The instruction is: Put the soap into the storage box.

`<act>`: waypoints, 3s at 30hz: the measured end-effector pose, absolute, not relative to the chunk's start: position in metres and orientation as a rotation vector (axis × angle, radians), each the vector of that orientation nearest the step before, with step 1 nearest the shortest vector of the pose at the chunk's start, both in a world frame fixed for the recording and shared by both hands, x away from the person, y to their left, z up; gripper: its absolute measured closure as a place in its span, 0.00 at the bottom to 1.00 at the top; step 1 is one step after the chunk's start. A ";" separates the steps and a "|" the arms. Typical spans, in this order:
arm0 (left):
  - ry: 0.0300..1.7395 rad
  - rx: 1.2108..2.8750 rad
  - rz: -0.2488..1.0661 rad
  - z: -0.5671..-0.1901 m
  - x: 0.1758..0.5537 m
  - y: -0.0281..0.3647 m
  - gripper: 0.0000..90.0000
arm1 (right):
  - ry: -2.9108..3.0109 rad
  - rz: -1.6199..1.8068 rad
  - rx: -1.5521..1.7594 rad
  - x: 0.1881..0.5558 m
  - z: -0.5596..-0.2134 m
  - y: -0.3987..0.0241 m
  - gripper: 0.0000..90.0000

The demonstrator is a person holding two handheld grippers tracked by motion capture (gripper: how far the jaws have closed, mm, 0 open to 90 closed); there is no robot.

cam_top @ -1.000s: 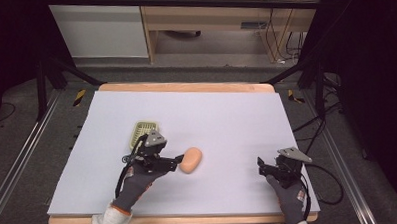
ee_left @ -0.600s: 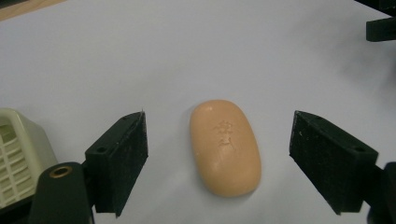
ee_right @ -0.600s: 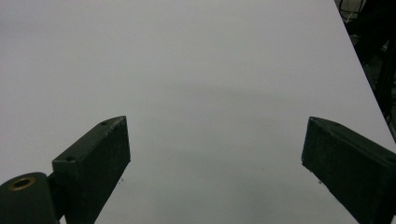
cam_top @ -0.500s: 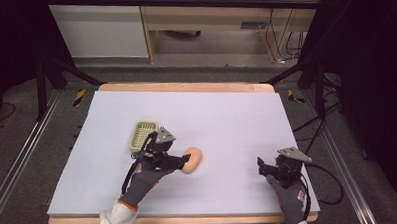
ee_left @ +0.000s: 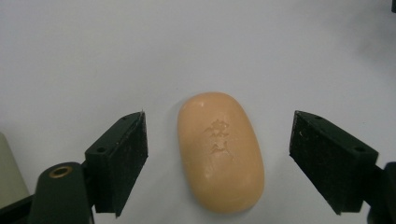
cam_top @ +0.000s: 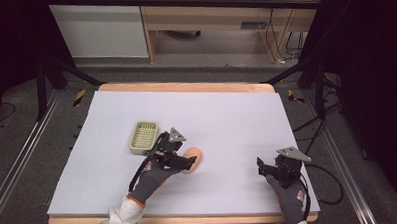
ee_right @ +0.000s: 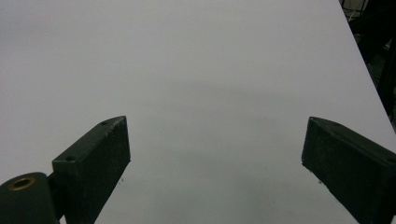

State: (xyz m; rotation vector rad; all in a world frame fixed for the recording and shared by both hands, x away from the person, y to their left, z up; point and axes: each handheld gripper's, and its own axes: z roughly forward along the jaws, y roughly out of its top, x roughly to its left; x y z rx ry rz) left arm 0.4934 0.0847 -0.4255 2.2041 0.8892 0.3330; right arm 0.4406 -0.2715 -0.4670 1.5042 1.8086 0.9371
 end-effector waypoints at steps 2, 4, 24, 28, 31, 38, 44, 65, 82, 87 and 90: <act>0.893 2.213 0.332 -0.428 0.495 0.083 0.20 | 1.810 0.936 1.502 0.441 -0.467 -0.271 0.09; 0.896 2.217 0.319 -0.430 0.496 0.081 0.20 | 1.810 0.937 1.504 0.441 -0.467 -0.271 0.09; 0.928 2.255 0.317 -0.447 0.501 0.067 0.21 | 1.827 0.934 1.505 0.441 -0.469 -0.271 0.09; 0.936 2.259 0.313 -0.450 0.502 0.066 0.21 | 1.835 0.922 1.515 0.443 -0.470 -0.271 0.09; 0.940 2.263 0.323 -0.452 0.502 0.065 0.20 | 1.833 0.922 1.515 0.443 -0.470 -0.270 0.09; 0.944 2.280 0.330 -0.459 0.504 0.063 0.20 | 1.833 0.917 1.514 0.443 -0.470 -0.270 0.09; 0.954 2.293 0.320 -0.465 0.506 0.063 0.21 | 1.832 0.915 1.515 0.443 -0.470 -0.270 0.09; 0.992 2.299 0.354 -0.472 0.507 0.058 0.31 | 1.838 0.903 1.518 0.443 -0.470 -0.269 0.09; 1.006 2.282 0.366 -0.472 0.506 0.059 0.34 | 1.838 0.897 1.519 0.443 -0.470 -0.269 0.09; 1.008 2.268 0.373 -0.470 0.505 0.061 0.34 | 1.837 0.896 1.523 0.443 -0.470 -0.269 0.09; 1.000 2.254 0.368 -0.465 0.504 0.064 0.34 | 1.835 0.897 1.525 0.443 -0.470 -0.269 0.09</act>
